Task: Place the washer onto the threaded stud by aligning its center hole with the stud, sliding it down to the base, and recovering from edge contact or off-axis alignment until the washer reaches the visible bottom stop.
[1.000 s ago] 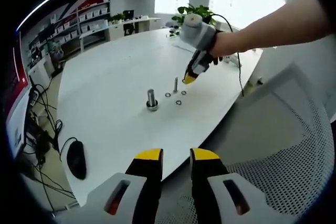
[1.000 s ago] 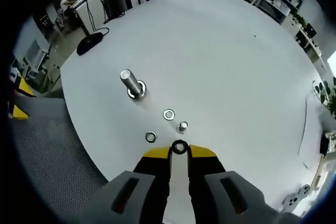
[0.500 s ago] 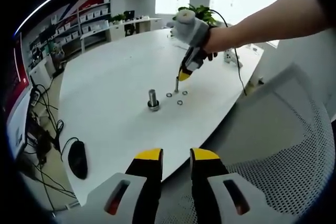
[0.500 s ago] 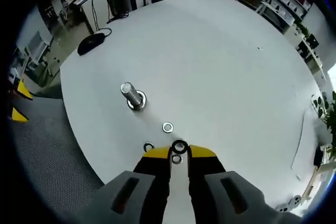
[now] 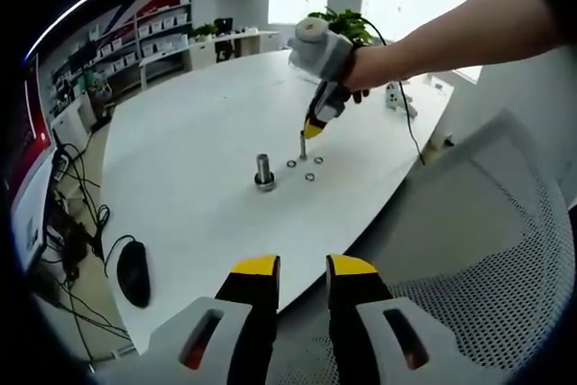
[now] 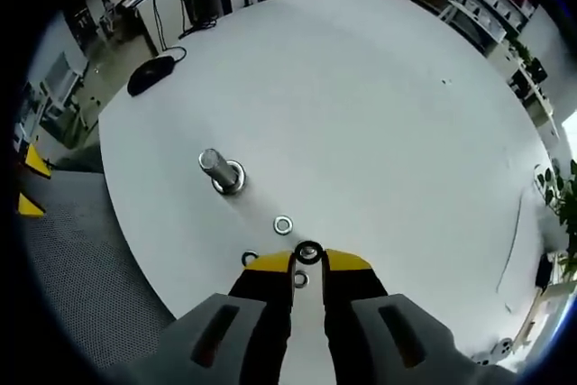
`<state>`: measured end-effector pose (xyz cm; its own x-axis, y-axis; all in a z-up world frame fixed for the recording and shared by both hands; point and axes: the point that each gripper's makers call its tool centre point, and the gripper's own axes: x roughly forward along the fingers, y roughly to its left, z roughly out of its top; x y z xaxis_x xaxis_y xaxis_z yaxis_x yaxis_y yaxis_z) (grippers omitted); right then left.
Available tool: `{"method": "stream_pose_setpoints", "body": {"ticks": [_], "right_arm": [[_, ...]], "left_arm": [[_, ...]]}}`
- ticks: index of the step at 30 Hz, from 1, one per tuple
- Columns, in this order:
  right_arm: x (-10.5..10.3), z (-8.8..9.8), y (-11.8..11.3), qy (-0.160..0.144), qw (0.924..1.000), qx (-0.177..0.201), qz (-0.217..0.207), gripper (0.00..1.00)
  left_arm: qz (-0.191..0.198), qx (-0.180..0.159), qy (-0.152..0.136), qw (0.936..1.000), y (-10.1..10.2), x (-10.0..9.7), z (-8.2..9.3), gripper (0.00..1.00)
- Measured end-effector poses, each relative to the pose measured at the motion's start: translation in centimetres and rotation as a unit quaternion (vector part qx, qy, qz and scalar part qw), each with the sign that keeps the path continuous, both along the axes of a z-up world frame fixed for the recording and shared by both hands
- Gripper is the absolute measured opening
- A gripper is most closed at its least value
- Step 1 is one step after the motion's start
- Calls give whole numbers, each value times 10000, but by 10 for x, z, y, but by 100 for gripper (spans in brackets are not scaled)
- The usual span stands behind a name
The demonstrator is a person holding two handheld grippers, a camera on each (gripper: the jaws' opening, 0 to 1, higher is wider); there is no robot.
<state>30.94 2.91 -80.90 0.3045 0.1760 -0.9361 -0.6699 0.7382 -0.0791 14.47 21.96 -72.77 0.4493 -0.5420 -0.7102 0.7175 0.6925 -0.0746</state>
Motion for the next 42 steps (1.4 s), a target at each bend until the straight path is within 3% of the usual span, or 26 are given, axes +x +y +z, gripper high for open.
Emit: {"method": "stream_pose_setpoints", "body": {"ticks": [25, 42], "right_arm": [[-3, -38, -2, 384, 9991, -143, 100, 14], [-5, -53, -3, 446, 9988, -171, 108, 14]], "left_arm": [[-12, 110, 40, 9999, 2, -2, -4, 18], [37, 167, 104, 9998, 4, -3, -7, 18]]}}
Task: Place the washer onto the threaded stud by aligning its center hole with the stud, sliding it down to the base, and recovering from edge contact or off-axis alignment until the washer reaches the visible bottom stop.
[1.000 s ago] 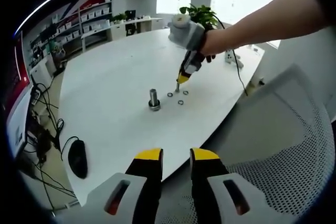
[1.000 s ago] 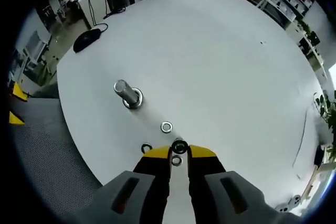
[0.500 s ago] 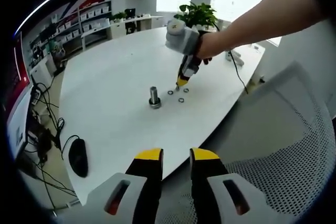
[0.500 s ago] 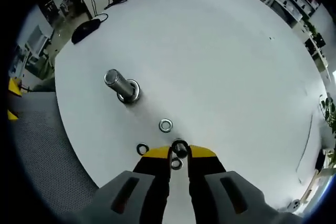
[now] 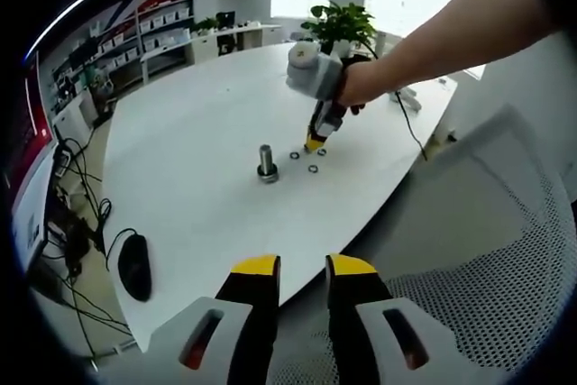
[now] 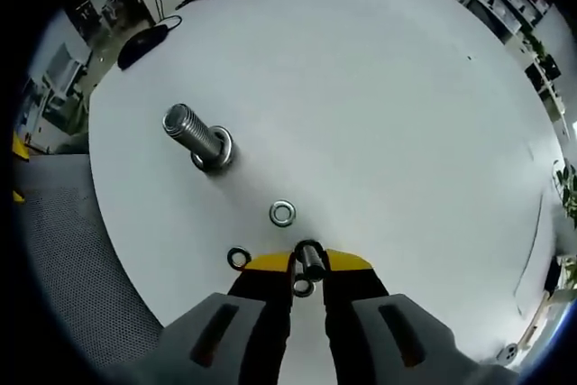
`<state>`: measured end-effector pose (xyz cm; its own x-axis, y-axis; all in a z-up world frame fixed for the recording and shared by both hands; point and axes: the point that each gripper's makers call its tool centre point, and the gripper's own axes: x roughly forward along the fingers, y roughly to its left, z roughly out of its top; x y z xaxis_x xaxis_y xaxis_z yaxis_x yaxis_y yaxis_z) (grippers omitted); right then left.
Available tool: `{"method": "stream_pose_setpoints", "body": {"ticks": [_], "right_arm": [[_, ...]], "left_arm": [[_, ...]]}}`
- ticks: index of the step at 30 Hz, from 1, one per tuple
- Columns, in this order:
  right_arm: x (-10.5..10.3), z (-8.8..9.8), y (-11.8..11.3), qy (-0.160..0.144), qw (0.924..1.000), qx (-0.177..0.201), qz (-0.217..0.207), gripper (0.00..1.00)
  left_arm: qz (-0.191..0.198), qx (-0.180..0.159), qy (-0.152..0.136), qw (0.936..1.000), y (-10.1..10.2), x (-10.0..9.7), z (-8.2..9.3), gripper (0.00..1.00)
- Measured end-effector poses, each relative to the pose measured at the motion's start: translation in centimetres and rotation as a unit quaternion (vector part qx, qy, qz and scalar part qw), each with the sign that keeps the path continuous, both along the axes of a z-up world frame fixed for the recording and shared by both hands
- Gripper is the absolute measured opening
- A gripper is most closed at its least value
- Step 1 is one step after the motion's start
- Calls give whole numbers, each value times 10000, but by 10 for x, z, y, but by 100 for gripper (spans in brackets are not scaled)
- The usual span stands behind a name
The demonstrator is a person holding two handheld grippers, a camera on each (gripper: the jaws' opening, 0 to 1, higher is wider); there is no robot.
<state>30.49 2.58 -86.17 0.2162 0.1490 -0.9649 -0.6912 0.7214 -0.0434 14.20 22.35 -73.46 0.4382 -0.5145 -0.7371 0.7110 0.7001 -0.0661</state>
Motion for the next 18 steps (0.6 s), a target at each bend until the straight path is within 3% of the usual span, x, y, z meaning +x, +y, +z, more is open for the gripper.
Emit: {"method": "stream_pose_setpoints", "body": {"ticks": [18], "right_arm": [[0, 2, -10, -102, 9995, -132, 250, 20]], "left_arm": [[62, 13, 66, 10000, 2, -1, -2, 18]]}}
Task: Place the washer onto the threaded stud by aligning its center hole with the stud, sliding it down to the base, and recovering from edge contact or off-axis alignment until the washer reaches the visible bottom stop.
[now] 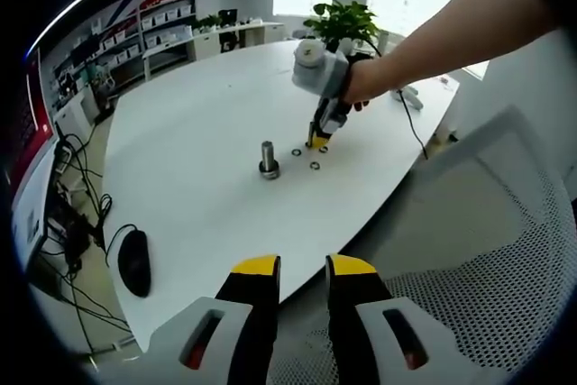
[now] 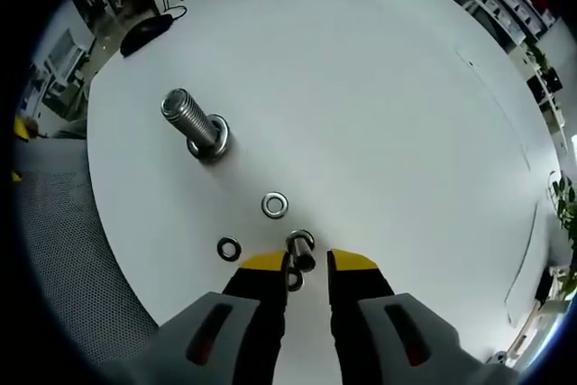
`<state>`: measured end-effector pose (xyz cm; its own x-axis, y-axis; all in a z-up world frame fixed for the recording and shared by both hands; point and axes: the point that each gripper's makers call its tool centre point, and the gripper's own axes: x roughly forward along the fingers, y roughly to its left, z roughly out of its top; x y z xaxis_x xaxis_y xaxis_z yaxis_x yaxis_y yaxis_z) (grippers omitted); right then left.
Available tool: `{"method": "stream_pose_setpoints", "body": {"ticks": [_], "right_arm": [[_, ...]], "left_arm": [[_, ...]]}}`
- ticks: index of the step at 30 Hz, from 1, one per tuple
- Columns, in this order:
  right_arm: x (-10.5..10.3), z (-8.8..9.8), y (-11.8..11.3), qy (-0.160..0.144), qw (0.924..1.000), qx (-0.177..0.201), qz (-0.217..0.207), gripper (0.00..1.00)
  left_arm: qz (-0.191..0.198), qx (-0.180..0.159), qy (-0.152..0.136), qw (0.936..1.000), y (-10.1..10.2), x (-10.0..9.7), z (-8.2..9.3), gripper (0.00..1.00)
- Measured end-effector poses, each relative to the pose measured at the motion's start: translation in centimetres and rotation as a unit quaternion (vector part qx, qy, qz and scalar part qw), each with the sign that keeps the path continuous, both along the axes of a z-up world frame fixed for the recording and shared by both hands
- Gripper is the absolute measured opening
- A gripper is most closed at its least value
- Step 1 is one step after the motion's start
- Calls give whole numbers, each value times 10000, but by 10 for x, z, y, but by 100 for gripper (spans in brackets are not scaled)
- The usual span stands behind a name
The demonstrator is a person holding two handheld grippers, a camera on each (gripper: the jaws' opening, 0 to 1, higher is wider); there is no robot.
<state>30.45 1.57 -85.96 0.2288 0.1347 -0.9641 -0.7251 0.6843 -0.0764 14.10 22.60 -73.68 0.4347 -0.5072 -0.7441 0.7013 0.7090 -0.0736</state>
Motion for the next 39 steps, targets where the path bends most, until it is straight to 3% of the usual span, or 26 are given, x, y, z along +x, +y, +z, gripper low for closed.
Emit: {"method": "stream_pose_setpoints", "body": {"ticks": [16, 35, 39], "right_arm": [[-19, -7, -3, 202, 9995, 46, 229, 20], [-22, -9, -5, 232, 9988, 246, 348, 17], [-26, -8, -4, 242, 9971, 175, 706, 17]], "left_arm": [[3, -10, -29, 10000, 0, 2, 1, 18], [19, -9, -34, 10000, 0, 2, 1, 18], [5, 3, -31, 10000, 0, 2, 1, 18]]}}
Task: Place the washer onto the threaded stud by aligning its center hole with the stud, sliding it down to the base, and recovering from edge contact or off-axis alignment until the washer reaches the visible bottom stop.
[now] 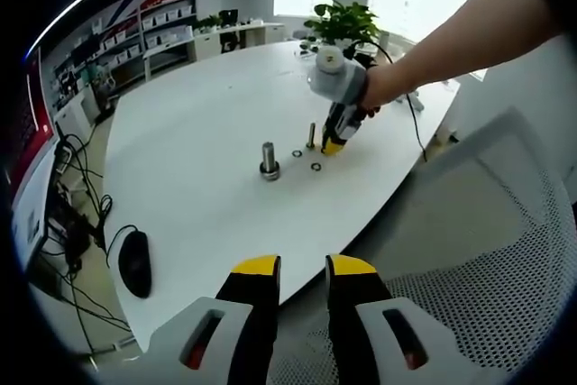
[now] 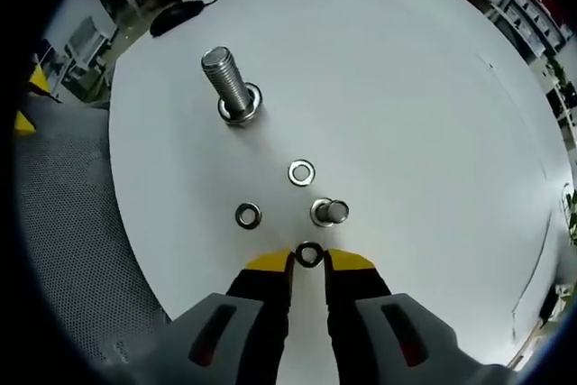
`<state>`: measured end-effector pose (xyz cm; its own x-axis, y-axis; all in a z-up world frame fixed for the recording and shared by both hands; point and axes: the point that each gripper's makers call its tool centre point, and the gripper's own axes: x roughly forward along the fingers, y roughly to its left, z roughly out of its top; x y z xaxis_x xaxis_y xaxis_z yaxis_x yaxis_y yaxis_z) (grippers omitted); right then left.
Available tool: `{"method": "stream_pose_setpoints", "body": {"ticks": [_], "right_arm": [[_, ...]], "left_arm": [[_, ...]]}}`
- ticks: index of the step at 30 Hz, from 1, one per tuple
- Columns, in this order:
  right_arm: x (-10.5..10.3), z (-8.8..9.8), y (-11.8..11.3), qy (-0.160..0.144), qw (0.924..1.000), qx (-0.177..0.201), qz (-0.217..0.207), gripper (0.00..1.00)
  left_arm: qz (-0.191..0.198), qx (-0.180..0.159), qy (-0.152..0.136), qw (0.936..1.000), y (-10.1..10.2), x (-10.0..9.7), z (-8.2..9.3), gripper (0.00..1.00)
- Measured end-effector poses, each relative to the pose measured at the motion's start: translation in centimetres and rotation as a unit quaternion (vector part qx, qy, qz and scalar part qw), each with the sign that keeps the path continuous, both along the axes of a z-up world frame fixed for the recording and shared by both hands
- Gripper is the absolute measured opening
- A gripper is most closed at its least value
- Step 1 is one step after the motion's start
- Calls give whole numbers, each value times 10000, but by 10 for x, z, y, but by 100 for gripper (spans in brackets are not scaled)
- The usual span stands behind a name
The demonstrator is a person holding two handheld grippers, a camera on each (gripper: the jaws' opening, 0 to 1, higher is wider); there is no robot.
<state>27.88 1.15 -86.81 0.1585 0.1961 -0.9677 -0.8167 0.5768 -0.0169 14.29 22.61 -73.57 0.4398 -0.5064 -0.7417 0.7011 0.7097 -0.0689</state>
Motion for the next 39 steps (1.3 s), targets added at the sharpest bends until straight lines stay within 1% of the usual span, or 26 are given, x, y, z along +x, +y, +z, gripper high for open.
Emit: {"method": "stream_pose_setpoints", "body": {"ticks": [6, 8, 9, 10, 11, 14, 16, 21, 25, 29, 35, 39], "right_arm": [[2, 0, 0, 45, 10000, -47, -41, 16], [2, 0, 1, 110, 9999, -131, -23, 15], [2, 0, 0, 134, 9996, -230, -49, 15], [4, -2, 4, 122, 9997, -224, 33, 15], [2, -2, 4, 156, 9993, -339, 16, 15], [2, -2, 3, 174, 9988, -455, 8, 15], [2, -2, 2, 167, 9986, -499, -98, 15], [0, 0, 0, 6, 9991, -348, -238, 14], [1, 0, -3, 1, 9989, -153, -433, 14], [2, 0, -2, -29, 9986, -123, -516, 14], [2, 7, -5, -86, 9982, -33, -594, 14], [4, 16, -7, -169, 9983, -11, -566, 14]], "left_arm": [[4, 8, 0, 10000, 0, 0, 0, 18], [4, 8, 1, 10000, 0, 0, 0, 18], [10, 4, 3, 10000, 0, 0, 0, 17], [11, 2, 0, 10000, 0, 0, 0, 17], [9, 2, -4, 10000, 0, 0, 0, 17], [-7, 23, 8, 10000, 0, 0, 0, 17], [1, 23, -2, 10000, 0, 0, 0, 17], [33, 21, -11, 10000, 1, 1, 0, 17], [5, 28, 13, 10000, 1, -1, -1, 17], [9, 29, 13, 10000, 1, -1, -1, 17], [27, 19, 2, 10000, 1, 0, -1, 17], [37, 3, -4, 10000, 2, 1, 0, 17]]}}
